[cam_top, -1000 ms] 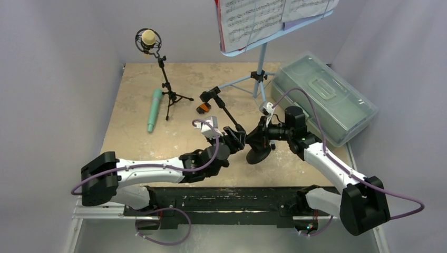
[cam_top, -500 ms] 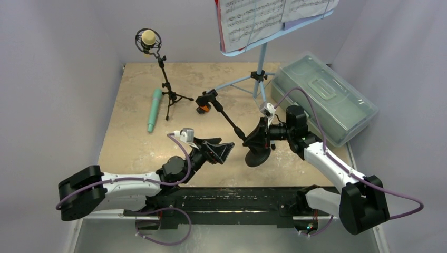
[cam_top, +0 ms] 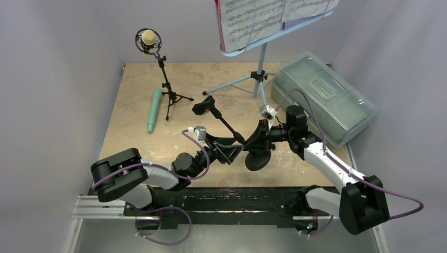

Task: Pack up the instrument practice props
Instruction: Unscrew the knob on the microphone stand.

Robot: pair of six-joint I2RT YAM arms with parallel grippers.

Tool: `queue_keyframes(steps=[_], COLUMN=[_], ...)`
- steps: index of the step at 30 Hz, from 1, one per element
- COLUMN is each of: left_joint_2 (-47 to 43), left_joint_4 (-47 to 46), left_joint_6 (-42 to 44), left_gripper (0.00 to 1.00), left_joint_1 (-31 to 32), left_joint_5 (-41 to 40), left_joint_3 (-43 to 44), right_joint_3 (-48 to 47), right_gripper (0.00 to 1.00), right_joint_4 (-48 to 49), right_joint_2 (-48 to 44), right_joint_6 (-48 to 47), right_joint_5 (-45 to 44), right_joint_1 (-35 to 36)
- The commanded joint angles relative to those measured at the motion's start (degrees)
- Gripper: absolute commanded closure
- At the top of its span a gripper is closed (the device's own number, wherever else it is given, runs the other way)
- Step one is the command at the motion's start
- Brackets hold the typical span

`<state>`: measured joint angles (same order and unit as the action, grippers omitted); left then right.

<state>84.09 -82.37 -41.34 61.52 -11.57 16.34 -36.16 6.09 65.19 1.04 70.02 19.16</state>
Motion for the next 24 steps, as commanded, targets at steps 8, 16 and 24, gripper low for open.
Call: queue_keyframes(steps=[8, 16, 24], left_joint_2=[2.2, 0.2, 0.0], left_joint_4=[-19.5, -19.5, -19.5], left_joint_6=[0.7, 2.4, 2.5], left_gripper=[0.46, 0.47, 0.47], left_joint_1=[-0.4, -0.3, -0.3], left_joint_5=[-1.5, -4.1, -3.8], left_joint_3=[3.0, 3.1, 4.3], right_joint_3=[-0.3, -0.4, -0.3], right_gripper=[1.00, 1.00, 1.00], right_joint_4=[3.4, 3.3, 3.2], right_joint_2=[-0.4, -0.3, 0.0], right_joint_6=[-0.7, -0.7, -0.7], right_joint_5=[1.2, 0.6, 0.1], right_joint_1=[-0.2, -0.2, -0.2])
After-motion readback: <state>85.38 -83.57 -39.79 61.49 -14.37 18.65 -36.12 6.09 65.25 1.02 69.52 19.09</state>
